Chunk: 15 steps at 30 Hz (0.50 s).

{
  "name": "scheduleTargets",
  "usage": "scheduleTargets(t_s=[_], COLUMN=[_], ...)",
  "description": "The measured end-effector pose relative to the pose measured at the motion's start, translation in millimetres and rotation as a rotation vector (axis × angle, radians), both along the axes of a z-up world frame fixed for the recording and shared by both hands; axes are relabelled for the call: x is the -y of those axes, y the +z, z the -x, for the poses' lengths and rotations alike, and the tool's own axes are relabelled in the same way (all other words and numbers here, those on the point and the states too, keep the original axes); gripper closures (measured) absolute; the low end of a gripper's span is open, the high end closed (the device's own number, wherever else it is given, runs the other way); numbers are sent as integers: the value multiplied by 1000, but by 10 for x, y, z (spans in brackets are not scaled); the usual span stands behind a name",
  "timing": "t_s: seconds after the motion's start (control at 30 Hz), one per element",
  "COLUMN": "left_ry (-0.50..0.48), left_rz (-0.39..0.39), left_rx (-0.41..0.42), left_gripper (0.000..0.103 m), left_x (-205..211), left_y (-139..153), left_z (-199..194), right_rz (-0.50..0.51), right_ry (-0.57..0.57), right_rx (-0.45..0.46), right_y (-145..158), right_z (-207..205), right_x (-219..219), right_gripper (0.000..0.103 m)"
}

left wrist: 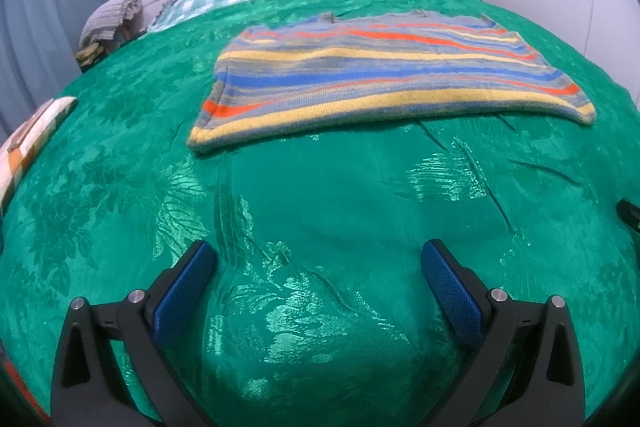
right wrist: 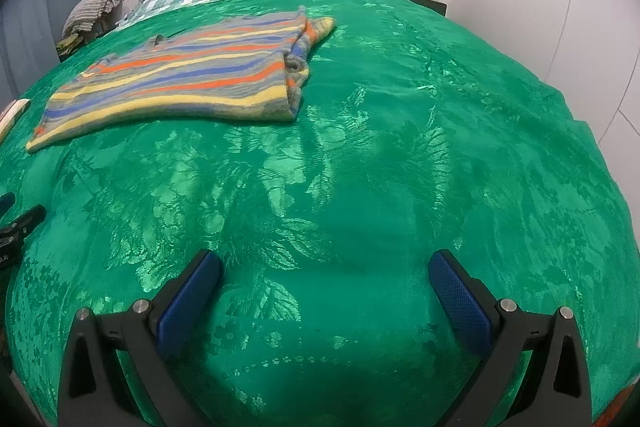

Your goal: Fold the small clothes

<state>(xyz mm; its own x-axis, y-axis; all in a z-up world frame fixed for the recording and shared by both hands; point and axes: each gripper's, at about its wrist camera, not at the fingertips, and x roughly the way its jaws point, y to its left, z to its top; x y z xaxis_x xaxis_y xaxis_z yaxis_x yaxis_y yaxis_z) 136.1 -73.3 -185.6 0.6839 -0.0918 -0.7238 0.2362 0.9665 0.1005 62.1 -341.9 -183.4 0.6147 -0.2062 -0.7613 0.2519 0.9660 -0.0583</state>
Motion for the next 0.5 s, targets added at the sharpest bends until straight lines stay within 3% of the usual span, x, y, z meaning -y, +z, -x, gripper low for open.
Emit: scheduleTargets(t_s=[0.5], left_ry=[1], left_rz=[-1], left_rx=[3], left_gripper=[1], left_x=[2], left_y=[-6], left_z=[-2], right_rz=[8], right_ry=[-1], right_rx=[17], right_y=[-9], right_z=[13], right_x=[-7], right_gripper=[0])
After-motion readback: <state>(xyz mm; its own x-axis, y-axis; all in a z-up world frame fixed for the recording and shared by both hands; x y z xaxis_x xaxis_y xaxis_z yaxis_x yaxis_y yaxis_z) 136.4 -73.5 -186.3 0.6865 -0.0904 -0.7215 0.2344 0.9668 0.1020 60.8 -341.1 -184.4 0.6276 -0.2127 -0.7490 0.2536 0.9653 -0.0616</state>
